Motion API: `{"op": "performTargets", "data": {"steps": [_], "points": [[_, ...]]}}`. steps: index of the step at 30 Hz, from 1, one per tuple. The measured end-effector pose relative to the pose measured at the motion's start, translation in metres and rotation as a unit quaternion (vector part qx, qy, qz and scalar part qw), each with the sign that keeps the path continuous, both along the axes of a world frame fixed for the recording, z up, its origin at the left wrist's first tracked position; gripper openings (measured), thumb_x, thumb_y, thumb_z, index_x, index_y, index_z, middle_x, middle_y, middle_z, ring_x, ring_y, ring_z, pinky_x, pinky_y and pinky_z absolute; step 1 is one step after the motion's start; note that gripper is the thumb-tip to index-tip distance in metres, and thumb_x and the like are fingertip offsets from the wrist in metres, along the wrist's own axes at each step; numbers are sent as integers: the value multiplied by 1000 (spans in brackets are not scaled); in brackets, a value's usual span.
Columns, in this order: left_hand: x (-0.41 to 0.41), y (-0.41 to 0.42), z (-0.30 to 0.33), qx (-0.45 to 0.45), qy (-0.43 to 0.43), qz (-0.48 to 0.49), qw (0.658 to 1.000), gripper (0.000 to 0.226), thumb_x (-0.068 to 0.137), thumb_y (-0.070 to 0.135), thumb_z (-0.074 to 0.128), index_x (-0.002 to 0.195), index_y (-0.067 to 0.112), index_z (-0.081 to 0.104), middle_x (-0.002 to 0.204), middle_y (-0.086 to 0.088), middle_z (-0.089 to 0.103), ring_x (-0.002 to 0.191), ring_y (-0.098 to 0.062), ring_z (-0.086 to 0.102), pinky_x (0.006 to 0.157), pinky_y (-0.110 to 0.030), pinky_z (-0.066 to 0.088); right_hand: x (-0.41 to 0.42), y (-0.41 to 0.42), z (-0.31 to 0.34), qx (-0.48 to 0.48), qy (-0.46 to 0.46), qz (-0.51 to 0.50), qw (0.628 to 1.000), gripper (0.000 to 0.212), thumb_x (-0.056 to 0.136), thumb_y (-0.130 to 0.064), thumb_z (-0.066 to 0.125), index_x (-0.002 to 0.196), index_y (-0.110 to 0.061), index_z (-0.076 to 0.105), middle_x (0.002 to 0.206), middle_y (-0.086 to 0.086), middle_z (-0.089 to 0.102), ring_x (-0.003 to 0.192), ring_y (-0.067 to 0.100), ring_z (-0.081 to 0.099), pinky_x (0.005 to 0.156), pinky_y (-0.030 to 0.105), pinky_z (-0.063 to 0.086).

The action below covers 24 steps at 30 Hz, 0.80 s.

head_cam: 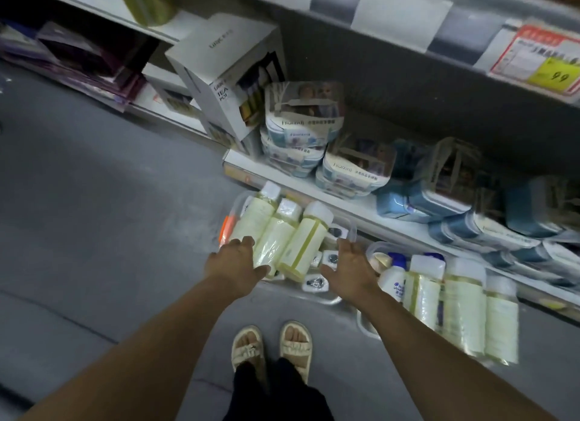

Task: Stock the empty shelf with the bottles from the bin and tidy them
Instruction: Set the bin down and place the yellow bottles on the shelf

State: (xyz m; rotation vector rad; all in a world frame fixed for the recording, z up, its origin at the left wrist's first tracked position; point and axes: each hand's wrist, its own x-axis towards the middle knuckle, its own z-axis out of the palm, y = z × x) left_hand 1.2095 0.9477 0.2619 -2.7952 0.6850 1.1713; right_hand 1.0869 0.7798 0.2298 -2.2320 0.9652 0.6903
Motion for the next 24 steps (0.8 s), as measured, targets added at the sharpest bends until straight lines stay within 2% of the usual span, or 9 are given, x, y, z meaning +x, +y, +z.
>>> {"op": "performTargets", "data": {"steps": [8, 11, 15, 20, 24], "points": [[5, -13, -81, -8, -9, -14, 1000, 62, 90, 50, 52, 139, 18, 32, 133, -5, 49, 120, -23, 49, 95, -35, 42, 26, -3, -85, 59, -14, -76, 995, 82, 89, -41, 61, 149, -9, 14, 147, 18, 34, 134, 34, 36, 105, 39, 39], [14, -17, -112, -16, -18, -18, 1000, 62, 91, 50, 52, 140, 17, 32, 133, -6, 48, 120, -23, 49, 95, -36, 41, 40, -1, -121, 92, -18, -154, 984, 88, 86, -44, 64, 147, -10, 11, 146, 16, 36, 131, 33, 40, 102, 40, 42], [23, -17, -148, -28, -24, -16, 999, 62, 90, 49, 53, 140, 17, 32, 133, -6, 48, 120, -23, 49, 96, -37, 42, 55, 0, -157, 119, -16, -290, 949, 98, 83, -47, 68, 150, -10, 6, 150, 16, 30, 136, 32, 34, 103, 39, 37], [26, -17, -178, -61, -20, -7, 998, 61, 90, 48, 55, 139, 19, 33, 134, -5, 46, 120, -24, 48, 94, -38, 43, 64, 2, -194, 126, -23, -363, 923, 104, 71, -53, 76, 142, -7, 16, 138, 12, 48, 122, 33, 51, 97, 41, 46], [27, -18, -188, -92, -31, -10, 995, 59, 91, 45, 55, 139, 20, 33, 135, -4, 46, 122, -22, 45, 94, -36, 41, 71, 4, -207, 136, -20, -413, 900, 102, 62, -51, 83, 136, -3, 32, 129, 13, 54, 114, 32, 57, 84, 36, 52]]}}
